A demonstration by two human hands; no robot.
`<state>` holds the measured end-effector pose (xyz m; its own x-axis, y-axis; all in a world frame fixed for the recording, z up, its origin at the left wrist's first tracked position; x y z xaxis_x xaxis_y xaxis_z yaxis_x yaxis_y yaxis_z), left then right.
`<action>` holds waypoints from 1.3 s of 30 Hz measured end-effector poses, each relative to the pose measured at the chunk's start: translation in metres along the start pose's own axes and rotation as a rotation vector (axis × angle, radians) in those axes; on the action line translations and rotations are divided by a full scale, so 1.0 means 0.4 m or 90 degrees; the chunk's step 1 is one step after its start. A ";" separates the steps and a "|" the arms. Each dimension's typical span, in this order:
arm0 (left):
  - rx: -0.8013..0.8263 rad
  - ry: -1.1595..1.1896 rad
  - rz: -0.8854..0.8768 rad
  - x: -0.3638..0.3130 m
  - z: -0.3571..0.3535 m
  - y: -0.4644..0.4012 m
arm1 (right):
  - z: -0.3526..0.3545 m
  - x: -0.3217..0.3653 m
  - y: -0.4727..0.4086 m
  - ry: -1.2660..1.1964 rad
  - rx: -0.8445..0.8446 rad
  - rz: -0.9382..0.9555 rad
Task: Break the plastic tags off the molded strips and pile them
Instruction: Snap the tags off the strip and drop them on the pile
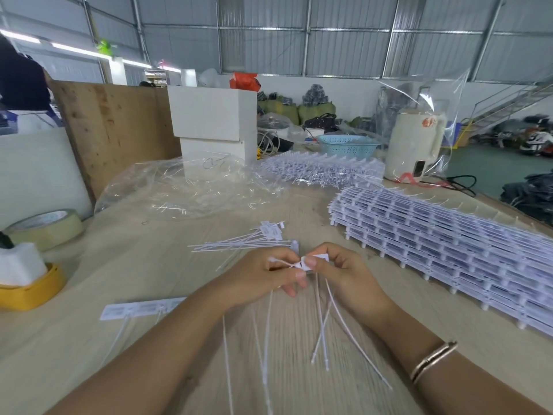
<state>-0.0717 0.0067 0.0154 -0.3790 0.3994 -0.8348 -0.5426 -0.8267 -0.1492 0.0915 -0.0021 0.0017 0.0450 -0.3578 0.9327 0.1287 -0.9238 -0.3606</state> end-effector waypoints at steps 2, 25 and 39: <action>-0.003 0.008 -0.009 -0.004 -0.003 0.000 | 0.001 -0.005 -0.001 -0.060 0.013 -0.008; -0.130 -0.462 -0.089 -0.020 -0.006 -0.047 | -0.015 -0.015 -0.018 0.502 -0.049 0.055; -0.171 -0.594 -0.110 -0.010 0.004 -0.007 | 0.018 -0.009 -0.019 0.219 -0.096 -0.039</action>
<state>-0.0698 0.0083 0.0202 -0.8124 0.5805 -0.0548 -0.5018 -0.7439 -0.4414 0.0974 0.0071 0.0012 -0.2968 -0.3029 0.9056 -0.0282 -0.9452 -0.3253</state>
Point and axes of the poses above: each hand's wrist, its own y-axis away from the middle knuckle, its own z-axis out of the back of the hand, x = y × z, the point moved 2 cm from there along -y, towards the middle knuckle, and after that the axes turned 8 degrees about -y, right-handed, at the moved point
